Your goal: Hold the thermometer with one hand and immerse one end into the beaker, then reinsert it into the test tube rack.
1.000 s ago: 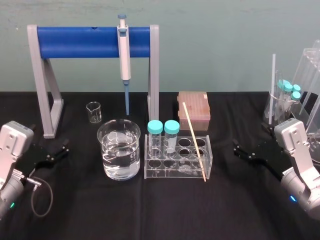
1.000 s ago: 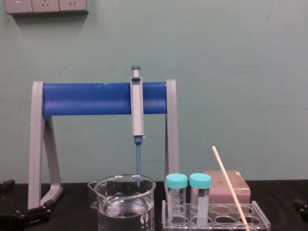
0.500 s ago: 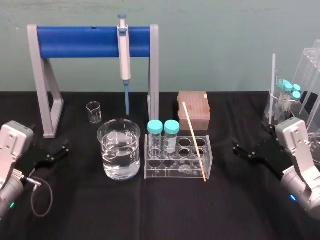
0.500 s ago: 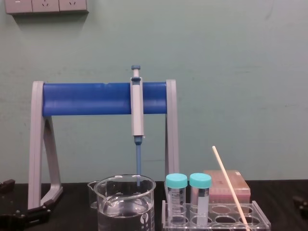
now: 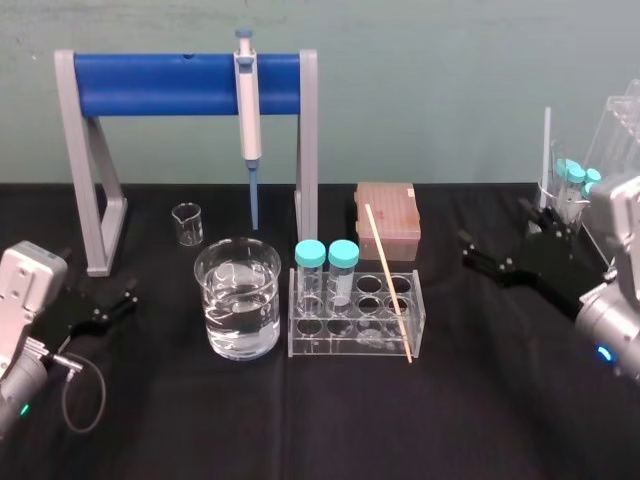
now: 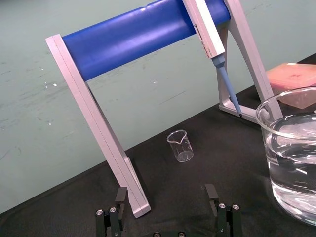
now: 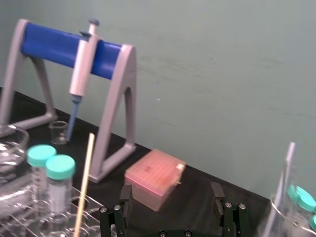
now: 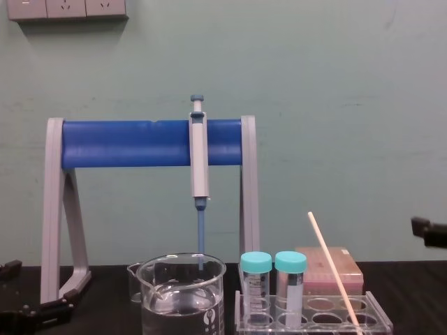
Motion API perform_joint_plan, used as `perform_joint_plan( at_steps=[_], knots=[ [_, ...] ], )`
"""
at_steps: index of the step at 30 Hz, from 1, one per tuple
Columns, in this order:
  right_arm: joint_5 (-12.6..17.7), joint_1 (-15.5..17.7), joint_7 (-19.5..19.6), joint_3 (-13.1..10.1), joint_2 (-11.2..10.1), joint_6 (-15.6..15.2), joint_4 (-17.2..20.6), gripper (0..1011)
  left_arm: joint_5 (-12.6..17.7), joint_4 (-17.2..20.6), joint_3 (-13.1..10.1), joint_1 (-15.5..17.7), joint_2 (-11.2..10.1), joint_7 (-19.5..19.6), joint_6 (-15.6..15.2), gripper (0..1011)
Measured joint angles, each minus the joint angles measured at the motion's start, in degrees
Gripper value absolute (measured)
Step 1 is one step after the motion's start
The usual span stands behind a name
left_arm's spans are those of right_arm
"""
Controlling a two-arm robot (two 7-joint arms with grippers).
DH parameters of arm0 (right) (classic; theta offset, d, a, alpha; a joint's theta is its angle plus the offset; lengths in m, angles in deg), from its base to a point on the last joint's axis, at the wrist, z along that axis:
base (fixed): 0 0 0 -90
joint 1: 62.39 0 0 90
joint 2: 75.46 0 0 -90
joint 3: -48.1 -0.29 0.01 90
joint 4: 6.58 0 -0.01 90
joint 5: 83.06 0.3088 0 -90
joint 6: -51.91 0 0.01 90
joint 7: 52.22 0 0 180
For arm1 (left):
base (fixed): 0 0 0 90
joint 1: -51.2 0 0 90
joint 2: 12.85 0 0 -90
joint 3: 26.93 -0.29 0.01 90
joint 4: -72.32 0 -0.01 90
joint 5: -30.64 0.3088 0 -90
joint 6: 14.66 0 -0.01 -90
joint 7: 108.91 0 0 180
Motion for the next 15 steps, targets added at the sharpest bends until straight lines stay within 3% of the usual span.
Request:
perform_joint_plan(
  at_steps=[6,8,9,12,14,15],
  knots=[
    [3.3,-2.6,-4.5,-0.6,-1.2,-8.9,2.6,1003,0.0,0.0,0.0,0.0,0.0,0.0,0.0,1004],
    [4.8,-5.0,-6.7,-0.4,-1.4,-14.9,3.2,1003,0.0,0.0,0.0,0.0,0.0,0.0,0.0,1004],
    [4.8,-5.0,-6.7,-0.4,-1.4,-14.9,3.2,1003,0.0,0.0,0.0,0.0,0.0,0.0,0.0,1004],
    [6.5,-8.2,-8.8,0.1,-0.7,-22.1,3.2,1003,0.0,0.0,0.0,0.0,0.0,0.0,0.0,1004],
    [6.9,-8.9,-9.1,0.2,-0.5,-23.6,3.2,1003,0.0,0.0,0.0,0.0,0.0,0.0,0.0,1004],
    [8.2,-10.6,-9.8,0.3,0.5,-27.9,3.0,1003,0.0,0.0,0.0,0.0,0.0,0.0,0.0,1004]
  ],
)
